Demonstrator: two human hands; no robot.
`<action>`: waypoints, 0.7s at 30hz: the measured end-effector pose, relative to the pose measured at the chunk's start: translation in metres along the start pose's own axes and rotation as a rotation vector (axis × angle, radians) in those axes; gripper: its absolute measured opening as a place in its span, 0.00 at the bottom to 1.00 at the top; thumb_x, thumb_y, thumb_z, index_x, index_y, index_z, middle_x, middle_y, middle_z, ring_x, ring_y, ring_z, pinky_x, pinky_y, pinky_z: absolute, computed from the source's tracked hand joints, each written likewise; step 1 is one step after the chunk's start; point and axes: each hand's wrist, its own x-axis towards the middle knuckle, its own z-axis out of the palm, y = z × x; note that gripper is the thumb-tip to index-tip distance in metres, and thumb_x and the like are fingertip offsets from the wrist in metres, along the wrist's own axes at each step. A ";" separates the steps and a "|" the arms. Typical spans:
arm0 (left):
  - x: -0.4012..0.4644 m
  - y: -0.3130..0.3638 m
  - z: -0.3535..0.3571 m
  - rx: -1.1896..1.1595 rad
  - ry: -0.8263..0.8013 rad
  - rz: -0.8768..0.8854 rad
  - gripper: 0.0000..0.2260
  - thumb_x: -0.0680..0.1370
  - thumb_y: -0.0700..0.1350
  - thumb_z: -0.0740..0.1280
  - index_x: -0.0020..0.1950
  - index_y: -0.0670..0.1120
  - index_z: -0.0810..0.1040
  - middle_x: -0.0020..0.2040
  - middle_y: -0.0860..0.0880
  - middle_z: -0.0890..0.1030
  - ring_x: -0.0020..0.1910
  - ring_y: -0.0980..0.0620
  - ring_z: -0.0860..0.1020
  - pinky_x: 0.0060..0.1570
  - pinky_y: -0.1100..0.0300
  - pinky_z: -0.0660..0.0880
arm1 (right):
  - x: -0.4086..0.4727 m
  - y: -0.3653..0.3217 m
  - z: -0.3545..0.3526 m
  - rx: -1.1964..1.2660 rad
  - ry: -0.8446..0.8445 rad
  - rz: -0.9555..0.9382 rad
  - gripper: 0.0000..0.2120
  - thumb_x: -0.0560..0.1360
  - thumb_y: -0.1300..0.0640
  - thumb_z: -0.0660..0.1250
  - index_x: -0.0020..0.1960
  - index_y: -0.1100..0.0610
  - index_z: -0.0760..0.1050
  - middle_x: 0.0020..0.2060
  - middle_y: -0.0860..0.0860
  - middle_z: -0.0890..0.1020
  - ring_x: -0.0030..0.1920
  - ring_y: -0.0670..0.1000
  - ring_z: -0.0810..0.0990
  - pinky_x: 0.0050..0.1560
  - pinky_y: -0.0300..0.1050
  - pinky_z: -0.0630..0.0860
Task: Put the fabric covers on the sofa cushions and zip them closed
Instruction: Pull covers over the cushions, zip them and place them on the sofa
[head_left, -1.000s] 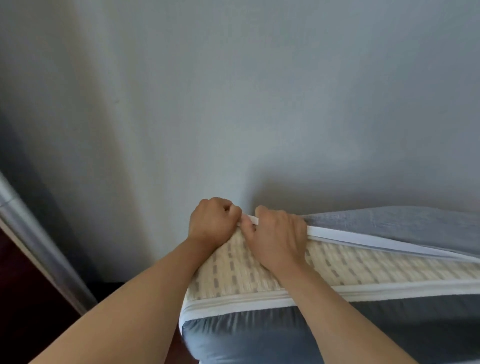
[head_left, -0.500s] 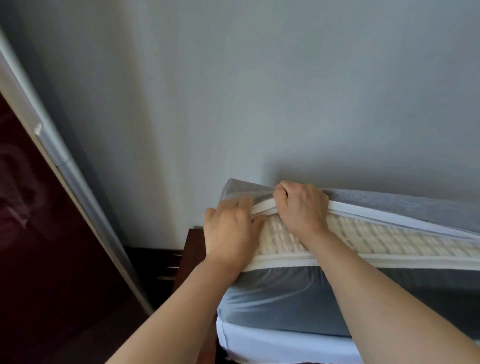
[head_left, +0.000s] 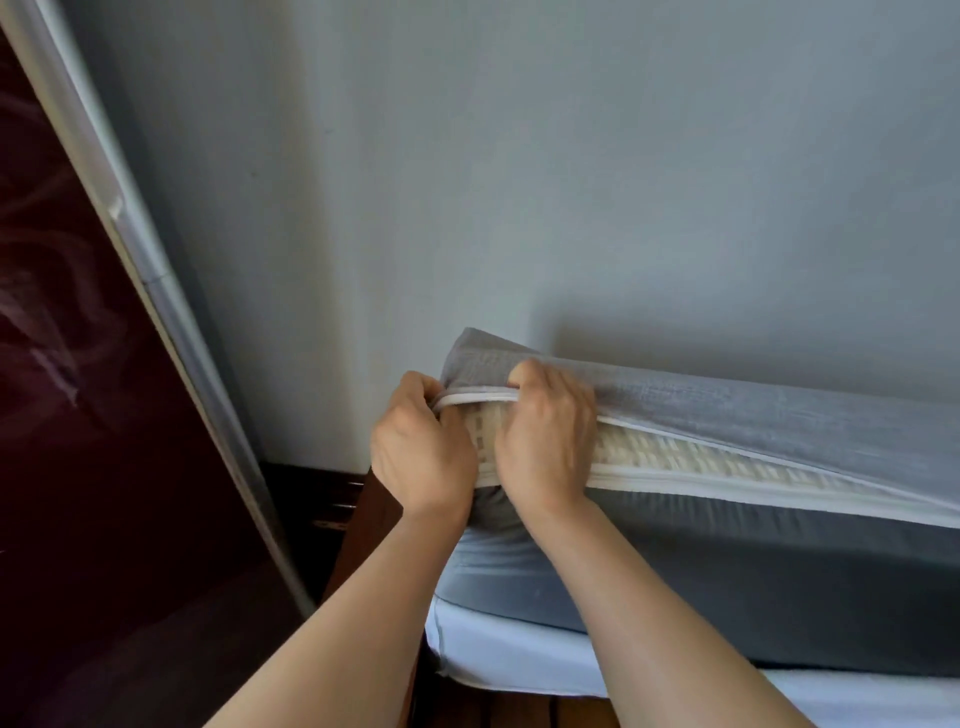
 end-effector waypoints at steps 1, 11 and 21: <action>0.000 -0.001 0.000 -0.033 0.010 0.016 0.05 0.72 0.37 0.61 0.41 0.47 0.71 0.36 0.51 0.76 0.37 0.46 0.72 0.35 0.58 0.62 | 0.000 0.003 0.001 0.034 -0.007 -0.051 0.11 0.63 0.66 0.55 0.36 0.58 0.74 0.27 0.52 0.77 0.31 0.55 0.76 0.39 0.46 0.68; -0.024 -0.013 -0.002 -0.076 -0.002 0.316 0.08 0.65 0.41 0.54 0.43 0.47 0.61 0.26 0.53 0.66 0.29 0.36 0.70 0.30 0.53 0.63 | -0.005 0.026 -0.013 0.404 -0.054 -0.367 0.08 0.65 0.57 0.53 0.28 0.56 0.65 0.21 0.46 0.60 0.21 0.51 0.58 0.28 0.33 0.49; -0.045 -0.036 -0.039 0.290 -0.037 0.528 0.09 0.67 0.39 0.63 0.46 0.45 0.70 0.43 0.48 0.72 0.40 0.46 0.73 0.25 0.60 0.62 | -0.010 0.037 -0.037 0.266 -0.427 -0.528 0.20 0.66 0.37 0.65 0.40 0.52 0.64 0.31 0.44 0.70 0.33 0.50 0.69 0.38 0.44 0.60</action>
